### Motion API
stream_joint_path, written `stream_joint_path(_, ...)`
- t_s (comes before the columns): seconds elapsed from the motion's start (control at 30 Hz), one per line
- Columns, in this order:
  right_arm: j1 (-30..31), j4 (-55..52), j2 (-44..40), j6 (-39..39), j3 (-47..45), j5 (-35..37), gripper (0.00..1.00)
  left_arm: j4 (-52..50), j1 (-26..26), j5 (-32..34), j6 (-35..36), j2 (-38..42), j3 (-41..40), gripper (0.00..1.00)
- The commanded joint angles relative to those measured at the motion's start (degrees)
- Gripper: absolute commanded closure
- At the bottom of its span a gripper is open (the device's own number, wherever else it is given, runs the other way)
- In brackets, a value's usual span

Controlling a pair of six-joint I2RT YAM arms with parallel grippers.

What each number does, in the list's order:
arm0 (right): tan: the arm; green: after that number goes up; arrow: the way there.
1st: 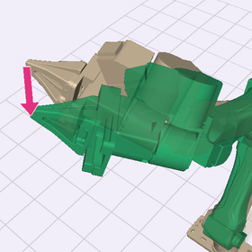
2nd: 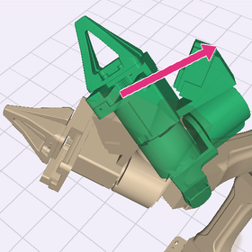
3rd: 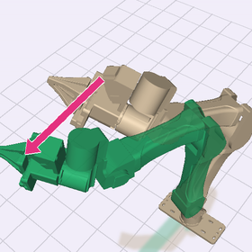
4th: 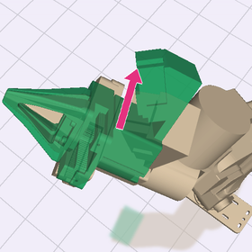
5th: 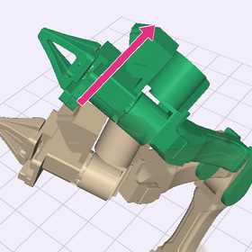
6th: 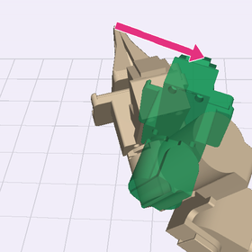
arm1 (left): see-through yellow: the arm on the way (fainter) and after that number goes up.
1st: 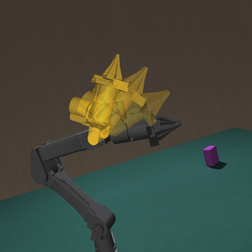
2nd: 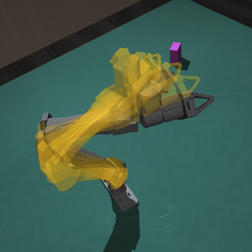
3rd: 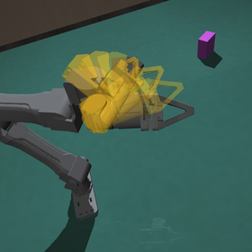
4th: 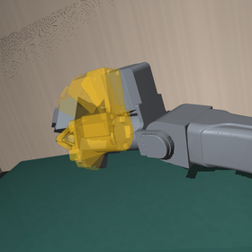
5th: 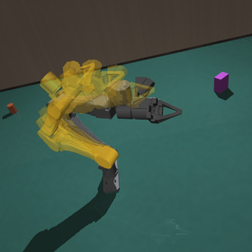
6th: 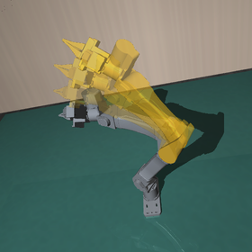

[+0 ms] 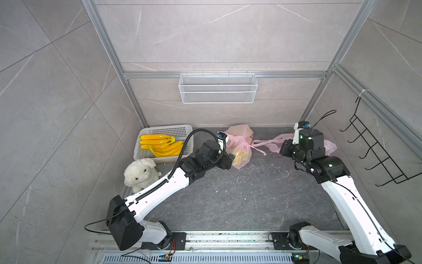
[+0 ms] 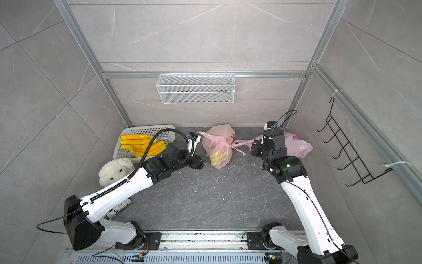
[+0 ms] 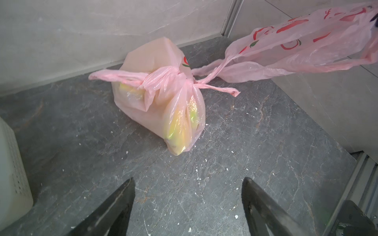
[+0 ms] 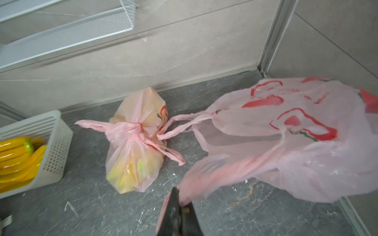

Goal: Place the banana into a plastic bag & tie a knot
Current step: Pick up the plastic bag from the corner of the board.

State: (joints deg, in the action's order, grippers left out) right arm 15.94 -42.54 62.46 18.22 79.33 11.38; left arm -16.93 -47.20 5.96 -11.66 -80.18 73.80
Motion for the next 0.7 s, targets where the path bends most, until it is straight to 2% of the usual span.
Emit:
stream_joint_path(0.0,0.9,-6.4,-1.8,-3.7,5.0,-4.1,1.0,-0.5,-0.5,1.0,6.7,-2.6,7.7,0.13)
stream_joint_path(0.2,0.9,-10.8,-3.5,-5.2,10.9,-11.9,1.0,-4.1,-0.5,-5.5,13.2,-12.3,21.2,0.09)
stream_joint_path(0.37,0.9,-14.0,-7.1,-4.0,7.8,-10.6,1.0,-7.1,-0.6,-10.9,18.9,-22.5,30.5,0.09)
stream_joint_path(0.47,0.9,-14.6,-10.2,-3.8,3.4,-10.0,1.0,-4.3,-0.7,-16.6,23.2,-26.6,31.4,0.06)
stream_joint_path(0.57,0.9,-14.8,-12.1,-3.2,0.3,-10.1,1.0,-2.5,-0.7,-22.3,27.9,-29.5,31.4,0.06)
stream_joint_path(0.67,0.9,-14.3,-13.5,-2.4,-2.2,-10.7,1.0,-2.8,-0.7,-23.6,32.3,-32.6,32.9,0.07)
